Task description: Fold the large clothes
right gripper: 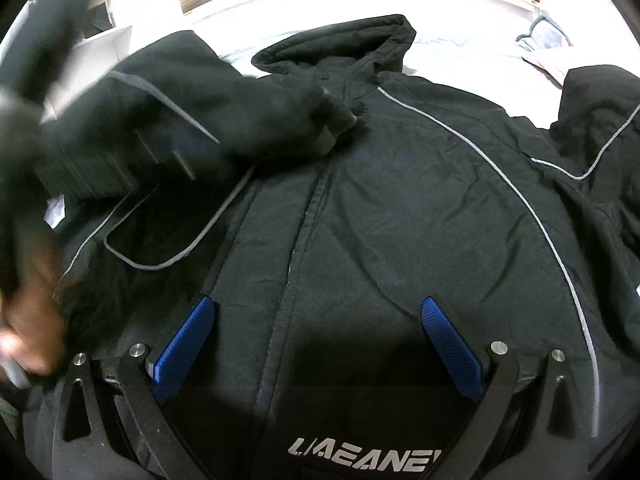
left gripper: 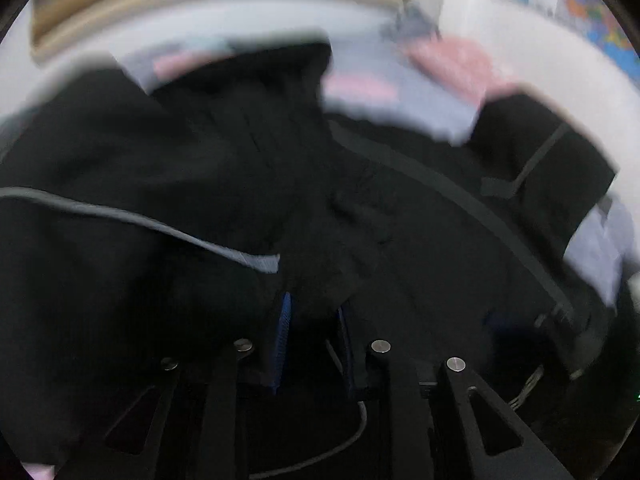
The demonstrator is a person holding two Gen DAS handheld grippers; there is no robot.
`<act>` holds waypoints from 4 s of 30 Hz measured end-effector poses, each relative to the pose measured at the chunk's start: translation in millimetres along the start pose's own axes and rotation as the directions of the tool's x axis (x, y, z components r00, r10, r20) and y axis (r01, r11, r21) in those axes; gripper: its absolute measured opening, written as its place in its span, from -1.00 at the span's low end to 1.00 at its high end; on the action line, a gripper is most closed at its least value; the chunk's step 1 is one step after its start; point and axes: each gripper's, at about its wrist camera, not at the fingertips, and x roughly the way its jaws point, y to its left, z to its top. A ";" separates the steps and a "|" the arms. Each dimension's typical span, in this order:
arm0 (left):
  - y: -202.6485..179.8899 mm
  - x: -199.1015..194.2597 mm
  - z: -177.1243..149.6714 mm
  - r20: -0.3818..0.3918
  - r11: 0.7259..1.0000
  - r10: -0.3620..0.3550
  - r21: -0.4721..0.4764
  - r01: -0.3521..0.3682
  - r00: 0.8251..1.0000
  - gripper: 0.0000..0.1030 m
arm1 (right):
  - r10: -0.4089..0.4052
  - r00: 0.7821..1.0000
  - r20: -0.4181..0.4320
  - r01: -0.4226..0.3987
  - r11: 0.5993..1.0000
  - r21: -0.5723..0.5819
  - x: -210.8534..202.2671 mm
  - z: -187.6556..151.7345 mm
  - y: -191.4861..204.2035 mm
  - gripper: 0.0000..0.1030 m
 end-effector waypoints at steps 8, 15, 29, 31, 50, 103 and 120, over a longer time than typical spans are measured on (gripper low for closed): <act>9.2 -38.9 10.9 0.039 0.953 -0.272 -0.128 0.275 0.962 0.16 | -0.015 1.000 -0.025 0.016 1.000 0.011 -5.7 0.3 -0.6 1.00; 12.9 -120.6 -3.2 0.170 0.935 -0.323 -0.097 0.342 0.931 0.25 | 0.026 0.999 -0.029 -0.023 0.995 0.096 -40.3 24.0 -24.4 1.00; 87.9 -168.2 -28.7 0.235 0.968 0.017 -0.249 0.044 0.972 0.25 | 0.212 0.970 -0.116 -0.159 0.922 0.354 62.3 109.6 -37.1 0.06; 102.8 -165.7 -30.2 0.230 0.953 0.059 -0.303 0.014 0.971 0.25 | 0.259 0.954 -0.153 -0.193 0.917 0.350 74.0 109.4 -32.6 -0.14; 92.6 -8.0 -5.8 -0.013 0.939 0.101 -0.330 -0.100 0.995 0.25 | -0.215 0.970 -0.111 0.233 0.955 0.186 12.8 97.1 -149.7 -0.31; 60.7 6.4 -27.8 0.126 0.956 0.228 -0.217 -0.198 0.965 0.57 | -0.360 0.932 0.042 0.288 0.806 0.517 -214.8 28.3 -345.0 0.51; 60.4 8.3 -25.3 0.114 0.956 0.234 -0.207 -0.207 0.965 0.59 | -0.182 0.981 -0.071 0.177 0.676 0.716 -90.4 19.2 -462.6 -0.08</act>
